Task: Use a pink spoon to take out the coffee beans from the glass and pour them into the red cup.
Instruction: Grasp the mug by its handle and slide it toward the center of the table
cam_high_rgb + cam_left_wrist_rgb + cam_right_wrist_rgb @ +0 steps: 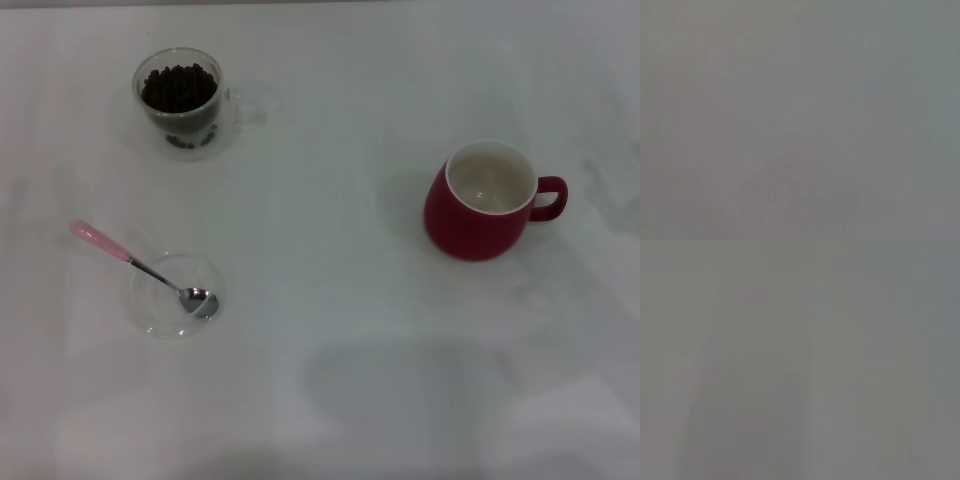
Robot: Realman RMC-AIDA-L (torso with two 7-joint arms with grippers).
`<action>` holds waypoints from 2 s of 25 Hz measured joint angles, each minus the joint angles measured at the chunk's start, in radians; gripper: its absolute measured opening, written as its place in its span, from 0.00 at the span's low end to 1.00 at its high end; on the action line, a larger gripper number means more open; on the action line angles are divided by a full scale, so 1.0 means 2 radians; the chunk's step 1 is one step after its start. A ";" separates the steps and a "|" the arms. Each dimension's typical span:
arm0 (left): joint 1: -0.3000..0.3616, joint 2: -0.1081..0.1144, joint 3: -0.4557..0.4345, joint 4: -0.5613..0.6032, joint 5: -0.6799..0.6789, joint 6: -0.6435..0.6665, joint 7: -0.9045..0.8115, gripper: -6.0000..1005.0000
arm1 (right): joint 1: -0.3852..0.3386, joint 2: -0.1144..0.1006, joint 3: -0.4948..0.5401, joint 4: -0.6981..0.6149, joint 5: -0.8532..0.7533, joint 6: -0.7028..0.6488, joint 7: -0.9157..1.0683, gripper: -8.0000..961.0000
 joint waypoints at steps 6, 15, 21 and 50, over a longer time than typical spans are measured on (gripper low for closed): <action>0.005 -0.001 0.001 -0.002 0.006 0.000 0.000 0.51 | 0.000 -0.001 -0.002 0.003 0.000 0.000 0.000 0.74; 0.004 0.000 0.001 -0.006 0.006 0.000 0.000 0.51 | -0.007 -0.001 -0.027 0.010 -0.002 -0.011 0.003 0.73; 0.004 0.000 0.001 -0.006 0.006 -0.001 0.001 0.51 | -0.008 -0.001 -0.077 0.029 -0.002 -0.006 0.003 0.71; 0.000 0.000 0.001 -0.006 0.013 0.000 0.000 0.51 | -0.004 0.001 -0.111 -0.022 -0.027 0.203 -0.015 0.66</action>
